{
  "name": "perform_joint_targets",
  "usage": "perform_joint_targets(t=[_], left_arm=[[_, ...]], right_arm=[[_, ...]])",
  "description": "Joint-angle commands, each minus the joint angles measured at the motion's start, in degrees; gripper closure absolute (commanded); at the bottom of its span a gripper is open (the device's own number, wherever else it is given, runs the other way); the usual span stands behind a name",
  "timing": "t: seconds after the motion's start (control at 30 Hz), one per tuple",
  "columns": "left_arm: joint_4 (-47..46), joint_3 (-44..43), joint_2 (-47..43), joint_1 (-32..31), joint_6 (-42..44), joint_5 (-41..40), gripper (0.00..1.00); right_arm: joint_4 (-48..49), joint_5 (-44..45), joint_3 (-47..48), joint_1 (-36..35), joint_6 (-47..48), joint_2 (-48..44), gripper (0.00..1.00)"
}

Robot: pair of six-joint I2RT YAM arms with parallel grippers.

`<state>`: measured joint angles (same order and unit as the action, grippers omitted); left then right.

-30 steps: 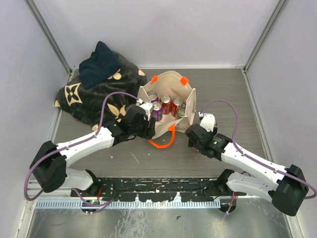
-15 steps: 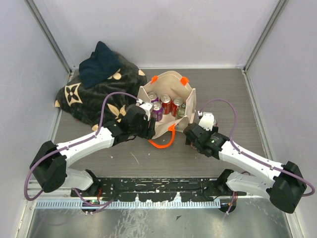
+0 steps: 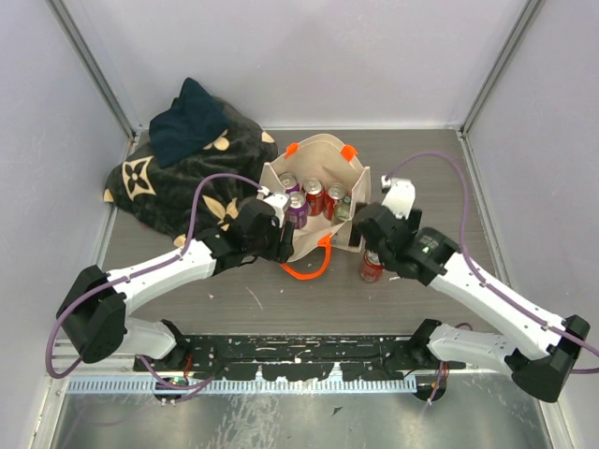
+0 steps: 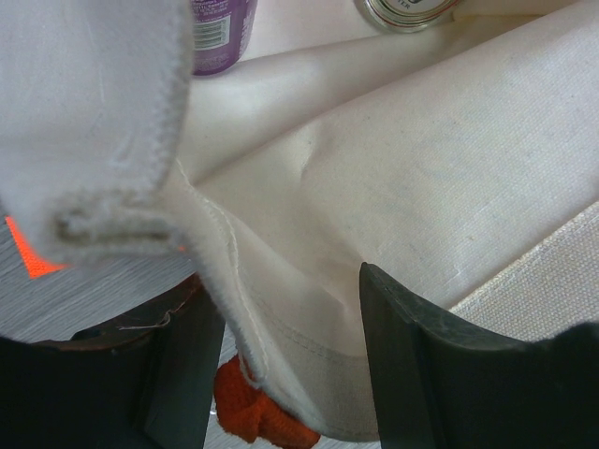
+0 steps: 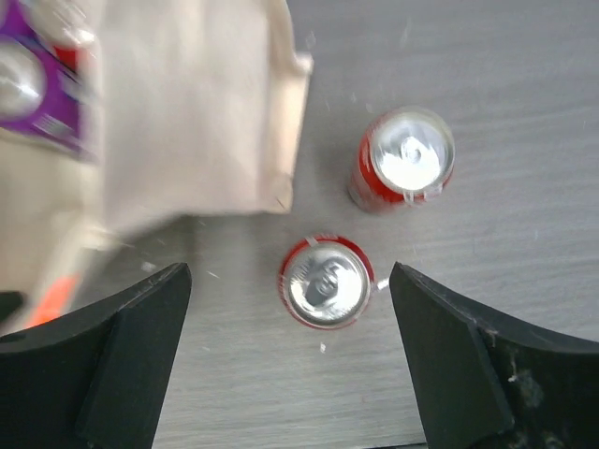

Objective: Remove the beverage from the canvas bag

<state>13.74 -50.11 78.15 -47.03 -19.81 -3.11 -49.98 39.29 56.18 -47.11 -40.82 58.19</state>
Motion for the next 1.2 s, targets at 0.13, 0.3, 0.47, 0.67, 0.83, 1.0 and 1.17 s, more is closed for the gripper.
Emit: perform_joint_targets(t=[0.13, 0.3, 0.47, 0.67, 0.83, 1.0, 1.17], left_arm=[[-0.67, -0.66, -1.21, -0.17, -0.04, -0.48, 0.36], [-0.58, -1.12, -1.21, -0.17, -0.1, -0.81, 0.36], [-1.66, -0.58, -0.26, -0.18, -0.4, 0.52, 0.36], [-3.57, 0.18, 1.62, -0.18, -1.16, 2.71, 0.36], [-4.94, 0.39, 2.32, -0.22, -1.46, 3.83, 0.36], [-6.57, 0.58, 3.44, -0.22, -1.37, 3.94, 0.36], [-6.71, 0.28, 5.81, -0.17, -1.41, 4.88, 0.36]], right_arm=[[-2.12, 3.9, 31.11, -0.44, 14.07, 10.4, 0.26], [5.81, -3.8, 39.67, -0.44, 20.01, 19.6, 0.95], [8.36, -9.64, 43.32, -0.44, 21.21, 27.76, 0.99], [6.45, -11.15, 39.42, -0.15, 18.25, 34.61, 0.99], [4.75, -8.9, 29.03, 1.24, 11.8, 30.64, 0.99], [4.76, -8.27, 16.74, 4.57, 7.6, 24.05, 0.96], [5.75, -5.93, 12.49, 5.23, 6.48, 21.72, 0.81]])
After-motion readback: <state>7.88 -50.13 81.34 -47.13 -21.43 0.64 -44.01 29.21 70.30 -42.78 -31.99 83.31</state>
